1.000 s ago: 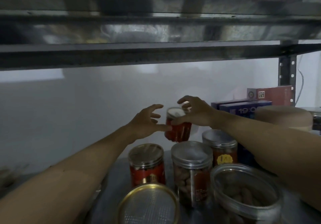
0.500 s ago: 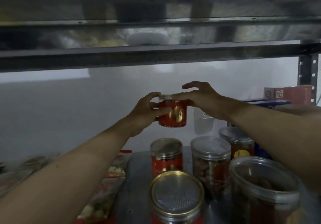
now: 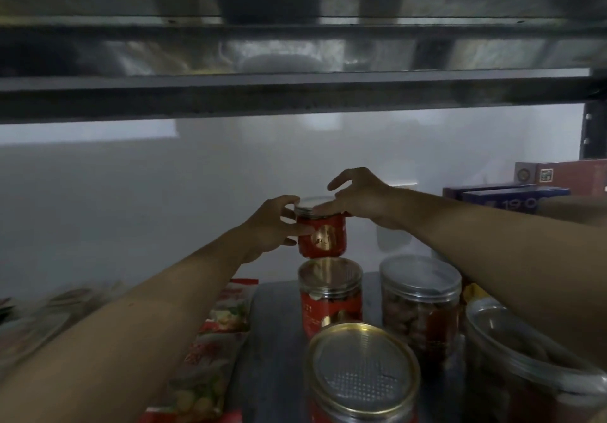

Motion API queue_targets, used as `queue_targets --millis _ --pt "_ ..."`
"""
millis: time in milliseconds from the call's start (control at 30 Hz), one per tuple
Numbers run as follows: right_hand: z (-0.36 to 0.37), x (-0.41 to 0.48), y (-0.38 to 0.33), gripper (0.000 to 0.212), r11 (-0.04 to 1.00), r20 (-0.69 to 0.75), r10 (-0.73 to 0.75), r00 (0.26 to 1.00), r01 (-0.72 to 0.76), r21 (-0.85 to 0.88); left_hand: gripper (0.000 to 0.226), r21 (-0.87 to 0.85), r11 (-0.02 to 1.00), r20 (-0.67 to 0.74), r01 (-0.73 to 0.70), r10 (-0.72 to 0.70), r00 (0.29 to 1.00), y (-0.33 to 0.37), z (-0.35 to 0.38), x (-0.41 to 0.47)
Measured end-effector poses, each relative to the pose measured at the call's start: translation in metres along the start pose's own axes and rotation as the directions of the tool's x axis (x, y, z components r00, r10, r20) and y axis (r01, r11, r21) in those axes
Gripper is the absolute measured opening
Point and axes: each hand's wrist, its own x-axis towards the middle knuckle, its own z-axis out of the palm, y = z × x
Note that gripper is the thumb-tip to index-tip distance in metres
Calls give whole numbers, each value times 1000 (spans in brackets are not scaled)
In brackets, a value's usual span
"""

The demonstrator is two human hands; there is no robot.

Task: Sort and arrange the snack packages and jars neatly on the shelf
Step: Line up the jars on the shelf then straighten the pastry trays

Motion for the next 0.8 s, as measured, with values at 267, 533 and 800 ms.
queue_targets --millis 267,533,800 --pt "16 1 9 72 986 111 106 988 -90 -139 57 80 997 88 13 -20 996 -27 5 4" --pt "33 8 17 71 962 147 135 980 -94 -255 51 89 996 99 10 -19 995 -48 2 6" --pt "40 8 25 76 932 203 115 972 -35 -360 52 211 977 98 8 -30 995 -58 4 2"
